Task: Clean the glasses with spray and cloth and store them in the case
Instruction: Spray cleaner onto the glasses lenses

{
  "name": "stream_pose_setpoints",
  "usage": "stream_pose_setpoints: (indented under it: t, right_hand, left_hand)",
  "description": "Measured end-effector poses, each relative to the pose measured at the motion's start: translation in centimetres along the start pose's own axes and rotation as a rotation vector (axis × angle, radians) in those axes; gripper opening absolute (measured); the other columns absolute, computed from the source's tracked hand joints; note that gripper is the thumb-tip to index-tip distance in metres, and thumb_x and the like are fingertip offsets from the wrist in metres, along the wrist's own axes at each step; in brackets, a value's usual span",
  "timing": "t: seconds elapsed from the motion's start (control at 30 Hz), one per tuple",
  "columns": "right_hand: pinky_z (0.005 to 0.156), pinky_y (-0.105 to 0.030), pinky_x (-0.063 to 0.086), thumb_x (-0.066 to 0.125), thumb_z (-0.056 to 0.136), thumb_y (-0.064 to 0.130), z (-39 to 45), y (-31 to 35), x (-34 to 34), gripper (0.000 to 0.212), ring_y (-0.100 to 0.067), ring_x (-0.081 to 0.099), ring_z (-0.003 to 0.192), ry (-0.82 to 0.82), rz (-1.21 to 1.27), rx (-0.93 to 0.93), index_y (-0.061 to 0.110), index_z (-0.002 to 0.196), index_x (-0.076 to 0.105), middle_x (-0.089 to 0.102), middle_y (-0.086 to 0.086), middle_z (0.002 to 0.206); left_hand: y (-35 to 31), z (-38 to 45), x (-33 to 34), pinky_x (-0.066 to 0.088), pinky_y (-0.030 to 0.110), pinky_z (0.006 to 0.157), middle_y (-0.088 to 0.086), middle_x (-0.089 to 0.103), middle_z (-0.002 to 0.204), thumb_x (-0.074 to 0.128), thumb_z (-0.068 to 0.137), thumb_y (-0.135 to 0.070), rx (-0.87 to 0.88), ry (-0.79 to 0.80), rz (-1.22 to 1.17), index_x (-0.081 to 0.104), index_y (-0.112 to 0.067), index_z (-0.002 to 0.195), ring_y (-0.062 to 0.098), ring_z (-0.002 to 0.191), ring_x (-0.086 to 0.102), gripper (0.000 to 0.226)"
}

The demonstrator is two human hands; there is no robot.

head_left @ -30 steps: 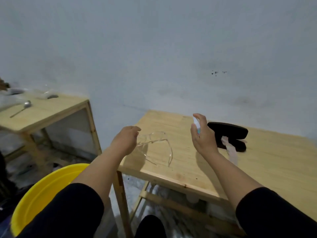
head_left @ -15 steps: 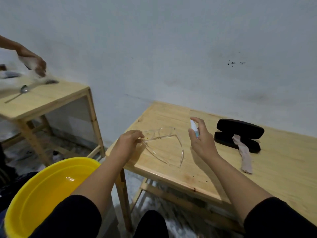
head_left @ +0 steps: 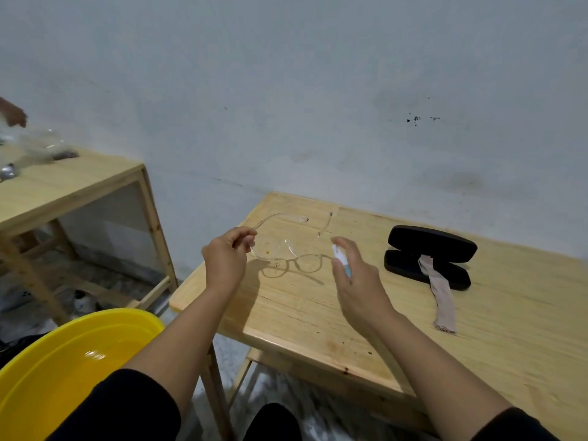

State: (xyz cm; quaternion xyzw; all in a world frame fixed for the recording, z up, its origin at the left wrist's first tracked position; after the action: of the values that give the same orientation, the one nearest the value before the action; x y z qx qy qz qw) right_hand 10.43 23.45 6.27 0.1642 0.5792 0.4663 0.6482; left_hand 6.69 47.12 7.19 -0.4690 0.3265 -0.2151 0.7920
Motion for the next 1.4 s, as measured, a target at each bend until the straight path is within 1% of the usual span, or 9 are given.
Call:
stream_pose_setpoints:
  t: [0.07,0.2,0.3,0.53,0.7,0.97,1.27,1.33,1.4]
  right_hand:
    - [0.056,-0.026,0.039,0.033,0.097,0.033,0.4,0.6,0.5,0.033,-0.006,0.043,0.055,0.016,-0.061,-0.031,0.039,0.13,0.036,0.053,0.005,0.08]
    - [0.066,-0.036,0.045,0.033,0.096,0.029,1.7,1.2,0.4,0.029,-0.024,0.054,0.069,-0.007,-0.131,-0.034,0.037,0.124,0.037,0.054,-0.002,0.075]
    - [0.072,-0.04,0.046,0.031,0.096,0.025,2.6,1.0,0.5,0.031,-0.031,0.056,0.08,0.014,-0.238,-0.008,0.029,0.127,0.036,0.059,-0.009,0.082]
    - [0.069,-0.043,0.047,0.033,0.096,0.019,3.1,1.2,0.4,0.026,-0.04,0.055,0.078,-0.026,-0.312,0.008,0.019,0.122,0.035,0.06,-0.02,0.086]
    - [0.068,-0.04,0.043,0.033,0.096,0.019,3.4,1.7,0.0,0.032,-0.038,0.052,0.078,-0.053,-0.32,-0.027,0.019,0.128,0.035,0.056,-0.018,0.086]
    - [0.073,-0.038,0.044,0.03,0.097,0.029,3.2,4.8,1.8,0.035,-0.039,0.058,0.089,0.017,-0.324,-0.157,0.026,0.133,0.032,0.061,-0.015,0.098]
    - [0.068,-0.038,0.044,0.034,0.098,0.026,3.2,5.4,2.4,0.032,-0.037,0.059,0.084,0.002,-0.305,-0.181,0.019,0.129,0.035,0.061,-0.016,0.094]
    - [0.065,-0.032,0.043,0.035,0.097,0.023,2.9,5.2,1.7,0.033,-0.028,0.058,0.074,-0.056,-0.174,-0.175,0.022,0.131,0.036,0.061,-0.009,0.089]
    - [0.048,-0.025,0.041,0.036,0.098,0.022,2.4,3.6,0.3,0.028,-0.018,0.048,0.05,-0.188,0.182,-0.039,0.027,0.125,0.04,0.054,-0.004,0.07]
  left_hand:
    - [-0.4,-0.1,0.3,0.05,0.021,0.08,0.003,0.069,0.077,0.058,0.089,-0.004,-0.023,-0.009,-0.043,0.072,-0.011,0.094,0.009,0.07,0.064,0.016]
    - [-1.1,-0.1,0.8,0.051,0.015,0.078,0.003,0.069,0.074,0.06,0.088,-0.005,-0.018,-0.009,-0.062,0.072,-0.012,0.092,-0.002,0.062,0.061,0.015]
    - [-1.5,-0.2,1.1,0.051,0.022,0.081,0.007,0.07,0.076,0.06,0.087,-0.005,-0.027,0.003,-0.093,0.072,-0.014,0.089,0.012,0.071,0.065,0.015]
    - [-2.4,-0.2,1.6,0.052,0.025,0.081,0.008,0.069,0.073,0.06,0.087,-0.005,-0.031,0.018,-0.116,0.072,-0.015,0.087,0.002,0.06,0.058,0.016]
    - [-2.9,0.0,1.6,0.052,0.024,0.082,0.013,0.071,0.079,0.059,0.088,-0.006,-0.043,0.016,-0.141,0.072,-0.016,0.087,0.018,0.073,0.065,0.016]
    - [-3.3,-0.1,2.6,0.048,0.011,0.072,0.01,0.071,0.078,0.059,0.088,-0.008,-0.033,0.033,-0.149,0.071,-0.018,0.087,0.021,0.077,0.068,0.016]
    - [-4.1,-0.3,2.9,0.052,0.02,0.077,0.005,0.07,0.076,0.06,0.087,-0.006,-0.019,0.042,-0.179,0.068,-0.023,0.082,0.02,0.076,0.067,0.019]
    - [-4.1,-0.2,2.7,0.05,0.013,0.074,0.001,0.069,0.072,0.059,0.088,-0.007,-0.028,0.025,-0.18,0.07,-0.02,0.083,0.014,0.071,0.066,0.017]
    - [-3.8,0.1,2.3,0.045,0.003,0.066,-0.002,0.067,0.068,0.058,0.088,-0.008,-0.059,-0.007,-0.198,0.071,-0.016,0.086,0.003,0.065,0.064,0.015]
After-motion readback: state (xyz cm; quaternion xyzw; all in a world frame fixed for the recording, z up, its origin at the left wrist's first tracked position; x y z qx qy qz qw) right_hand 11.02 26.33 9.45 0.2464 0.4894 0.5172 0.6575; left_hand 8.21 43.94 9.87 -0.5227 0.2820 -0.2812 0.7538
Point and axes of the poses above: each hand's wrist, its own z-axis towards the middle knuckle, its own x-axis out of the palm, y = z × x, the point moved 7 cm from there along z, towards the middle knuckle
